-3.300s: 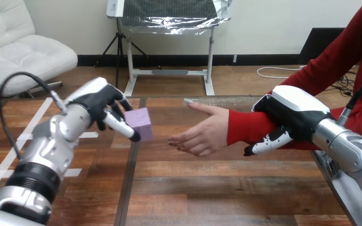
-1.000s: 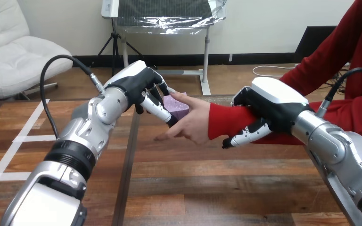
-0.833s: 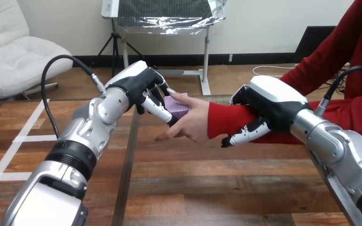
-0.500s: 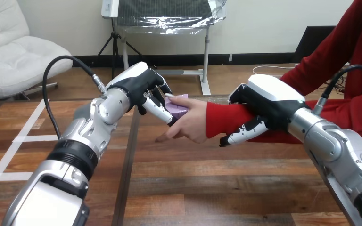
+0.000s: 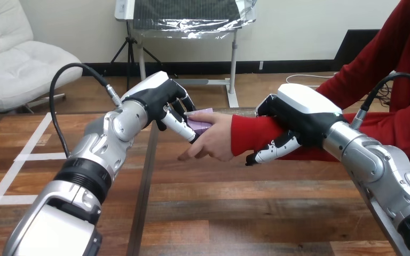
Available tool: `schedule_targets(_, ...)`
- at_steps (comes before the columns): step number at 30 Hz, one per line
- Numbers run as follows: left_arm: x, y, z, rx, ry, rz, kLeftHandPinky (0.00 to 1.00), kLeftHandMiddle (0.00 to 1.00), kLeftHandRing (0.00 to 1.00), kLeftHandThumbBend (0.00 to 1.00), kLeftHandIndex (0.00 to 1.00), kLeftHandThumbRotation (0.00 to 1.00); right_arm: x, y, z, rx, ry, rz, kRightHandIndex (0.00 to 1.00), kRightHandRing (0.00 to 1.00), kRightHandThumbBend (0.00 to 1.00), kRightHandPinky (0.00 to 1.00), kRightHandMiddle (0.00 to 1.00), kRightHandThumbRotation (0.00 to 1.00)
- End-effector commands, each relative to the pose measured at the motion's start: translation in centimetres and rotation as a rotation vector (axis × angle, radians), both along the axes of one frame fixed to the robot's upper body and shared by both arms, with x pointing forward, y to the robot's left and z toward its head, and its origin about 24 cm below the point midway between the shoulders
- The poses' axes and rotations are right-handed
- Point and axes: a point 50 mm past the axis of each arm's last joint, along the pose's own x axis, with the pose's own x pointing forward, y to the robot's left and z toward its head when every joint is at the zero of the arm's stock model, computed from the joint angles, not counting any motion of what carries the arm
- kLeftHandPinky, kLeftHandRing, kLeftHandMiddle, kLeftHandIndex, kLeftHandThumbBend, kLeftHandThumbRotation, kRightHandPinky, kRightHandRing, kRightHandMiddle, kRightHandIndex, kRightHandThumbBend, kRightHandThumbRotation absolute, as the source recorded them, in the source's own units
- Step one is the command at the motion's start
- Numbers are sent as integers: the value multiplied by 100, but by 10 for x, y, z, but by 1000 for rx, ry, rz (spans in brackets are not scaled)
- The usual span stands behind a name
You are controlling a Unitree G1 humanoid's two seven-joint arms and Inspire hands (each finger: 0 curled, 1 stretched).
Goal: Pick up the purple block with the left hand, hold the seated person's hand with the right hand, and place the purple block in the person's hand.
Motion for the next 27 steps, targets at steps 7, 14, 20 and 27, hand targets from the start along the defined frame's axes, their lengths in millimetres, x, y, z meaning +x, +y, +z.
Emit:
schedule_targets(7,9,-18,30,-7,-90,-57,40,51,46,73,46,0,13,29,48,49,-153,117,32,29,87,25,33,28)
schedule_targets(14,9,-16,30,-4,-87,-56,42,53,48,72,46,0,13,27,46,50,-149,115,32,29,87,25,33,27)
schedule_targets(20,9,-15,30,-3,-83,-53,40,52,47,73,46,0,12,25,44,46,-146,111,31,28,88,25,32,27)
schedule_targets(27,9,-13,29,-6,-77,-47,38,50,45,72,46,0,12,23,40,50,-137,106,31,27,89,23,31,26)
